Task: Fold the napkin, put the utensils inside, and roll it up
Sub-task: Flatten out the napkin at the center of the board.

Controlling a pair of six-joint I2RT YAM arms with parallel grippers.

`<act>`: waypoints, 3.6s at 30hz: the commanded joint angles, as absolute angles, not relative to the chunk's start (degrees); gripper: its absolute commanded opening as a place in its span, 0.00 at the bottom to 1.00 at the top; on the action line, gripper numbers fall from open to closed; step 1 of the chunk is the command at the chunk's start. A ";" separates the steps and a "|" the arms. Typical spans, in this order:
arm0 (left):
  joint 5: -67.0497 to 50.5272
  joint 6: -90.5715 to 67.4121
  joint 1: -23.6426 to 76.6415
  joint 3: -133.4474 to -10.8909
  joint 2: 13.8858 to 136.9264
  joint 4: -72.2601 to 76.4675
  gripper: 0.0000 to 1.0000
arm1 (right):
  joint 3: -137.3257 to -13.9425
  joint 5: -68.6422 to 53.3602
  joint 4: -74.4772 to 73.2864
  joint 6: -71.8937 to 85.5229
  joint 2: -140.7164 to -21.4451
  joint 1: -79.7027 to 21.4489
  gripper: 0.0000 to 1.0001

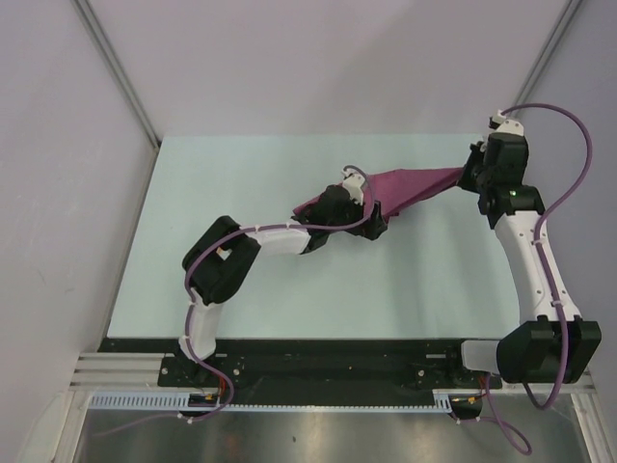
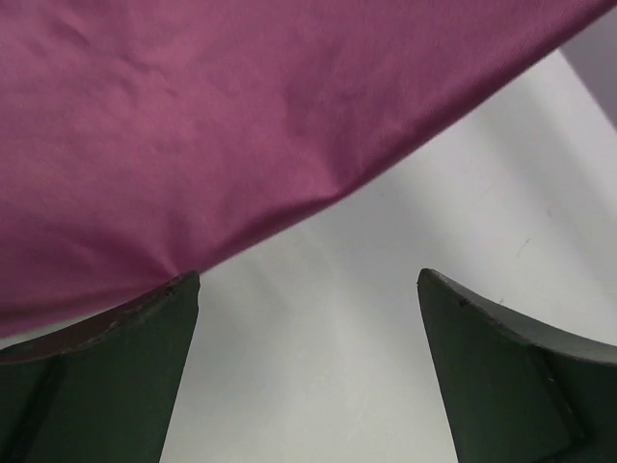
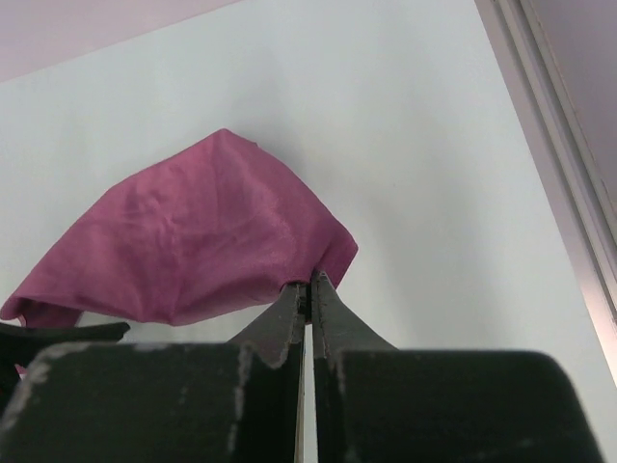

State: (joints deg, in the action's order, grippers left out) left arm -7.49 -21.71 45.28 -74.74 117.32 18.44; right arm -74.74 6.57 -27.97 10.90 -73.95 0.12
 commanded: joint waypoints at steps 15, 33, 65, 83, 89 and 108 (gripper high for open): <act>-1.60 -31.10 40.44 -60.00 105.76 41.04 1.00 | -77.08 4.23 -25.67 6.33 -56.70 -10.54 0.00; -9.75 -25.93 43.50 -35.24 69.95 29.28 1.00 | -85.35 10.64 -19.16 6.32 -70.73 -26.49 0.00; -3.25 -13.01 55.11 -53.08 102.65 13.80 0.63 | -65.66 -7.29 -14.24 15.03 -78.57 -2.99 0.00; -5.36 -12.66 55.28 -57.83 107.66 9.67 0.23 | -65.30 -8.09 -14.15 15.64 -79.01 -1.67 0.00; 4.02 -14.50 55.02 -54.76 98.83 7.22 0.00 | -68.02 -7.21 -17.22 13.54 -77.70 -1.41 0.00; 26.01 5.36 39.20 -74.59 50.81 -12.73 0.00 | -83.31 -5.62 -19.60 0.18 -52.23 -7.98 0.00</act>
